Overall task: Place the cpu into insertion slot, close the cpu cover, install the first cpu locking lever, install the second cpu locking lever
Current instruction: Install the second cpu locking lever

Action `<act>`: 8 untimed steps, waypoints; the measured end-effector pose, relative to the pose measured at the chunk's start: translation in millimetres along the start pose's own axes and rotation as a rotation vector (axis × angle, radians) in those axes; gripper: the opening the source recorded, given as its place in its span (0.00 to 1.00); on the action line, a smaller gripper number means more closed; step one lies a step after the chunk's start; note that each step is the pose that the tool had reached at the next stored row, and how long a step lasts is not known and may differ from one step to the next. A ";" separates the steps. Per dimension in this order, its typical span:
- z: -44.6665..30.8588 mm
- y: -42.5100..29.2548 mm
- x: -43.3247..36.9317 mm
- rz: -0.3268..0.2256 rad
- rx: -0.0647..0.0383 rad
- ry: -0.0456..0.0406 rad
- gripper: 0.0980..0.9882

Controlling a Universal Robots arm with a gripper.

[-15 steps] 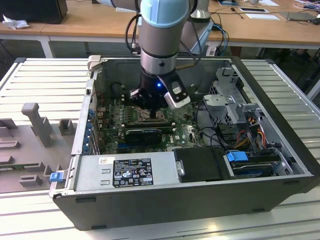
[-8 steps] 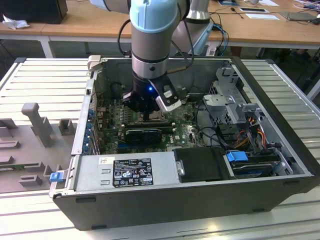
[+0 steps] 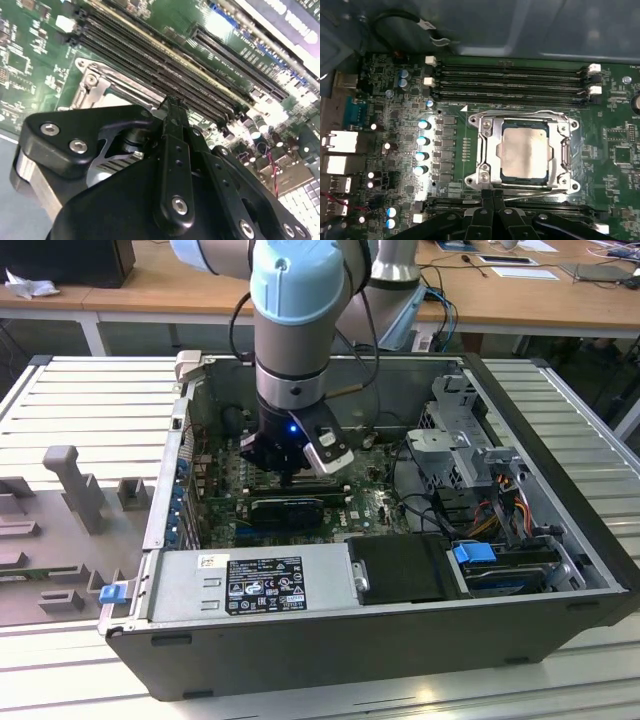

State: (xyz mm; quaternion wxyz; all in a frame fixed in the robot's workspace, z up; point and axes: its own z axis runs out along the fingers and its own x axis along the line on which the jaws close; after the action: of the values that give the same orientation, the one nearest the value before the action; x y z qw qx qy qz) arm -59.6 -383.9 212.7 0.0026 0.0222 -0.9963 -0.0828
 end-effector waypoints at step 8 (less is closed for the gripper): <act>-0.5 -11.5 7.1 -0.013 -0.073 -0.0008 0.01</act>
State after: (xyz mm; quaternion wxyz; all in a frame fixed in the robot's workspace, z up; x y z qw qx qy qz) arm -66.2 -395.6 211.3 0.0024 0.0287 -0.9925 -0.1190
